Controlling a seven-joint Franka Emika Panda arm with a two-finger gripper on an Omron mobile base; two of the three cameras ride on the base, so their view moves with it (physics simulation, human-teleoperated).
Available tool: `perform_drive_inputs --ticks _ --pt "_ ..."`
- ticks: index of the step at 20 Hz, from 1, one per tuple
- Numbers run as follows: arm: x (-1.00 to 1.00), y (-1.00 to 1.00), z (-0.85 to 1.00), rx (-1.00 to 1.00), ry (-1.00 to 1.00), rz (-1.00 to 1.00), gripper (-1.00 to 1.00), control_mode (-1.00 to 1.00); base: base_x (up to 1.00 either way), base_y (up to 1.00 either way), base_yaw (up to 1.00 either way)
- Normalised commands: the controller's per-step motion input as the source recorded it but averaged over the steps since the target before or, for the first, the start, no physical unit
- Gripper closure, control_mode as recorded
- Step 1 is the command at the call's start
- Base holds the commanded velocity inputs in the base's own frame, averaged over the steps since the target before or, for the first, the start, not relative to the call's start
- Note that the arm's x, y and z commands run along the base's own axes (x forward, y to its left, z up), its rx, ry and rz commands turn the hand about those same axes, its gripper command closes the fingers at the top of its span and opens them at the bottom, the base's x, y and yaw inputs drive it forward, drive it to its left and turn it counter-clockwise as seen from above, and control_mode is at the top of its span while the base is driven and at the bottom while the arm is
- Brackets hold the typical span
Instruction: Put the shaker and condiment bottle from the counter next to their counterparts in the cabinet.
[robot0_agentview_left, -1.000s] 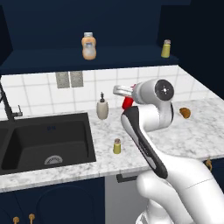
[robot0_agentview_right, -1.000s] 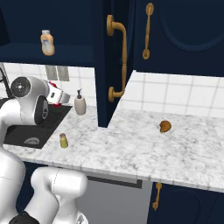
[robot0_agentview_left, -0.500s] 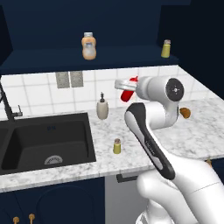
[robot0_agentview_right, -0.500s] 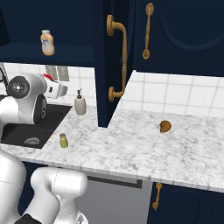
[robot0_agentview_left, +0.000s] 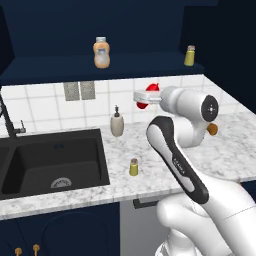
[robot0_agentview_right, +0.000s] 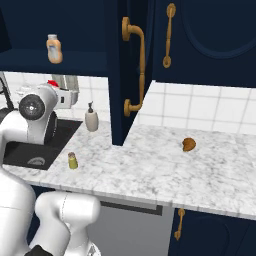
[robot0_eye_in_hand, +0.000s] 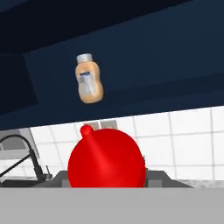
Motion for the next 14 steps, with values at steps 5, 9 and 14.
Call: perform_drive_inputs --ticks 5,9,14 --pt "0.0 0.23 0.33 -0.14 -0.1 0.02 1.0 -1.0 0.0 0.0 0.0" --pt "0.0 0.19 0.34 -0.11 -0.03 0.01 1.0 -1.0 0.0 0.0 0.0" --pt "-0.01 0.0 0.16 -0.1 0.1 0.0 1.0 -1.0 0.0 0.0 0.0"
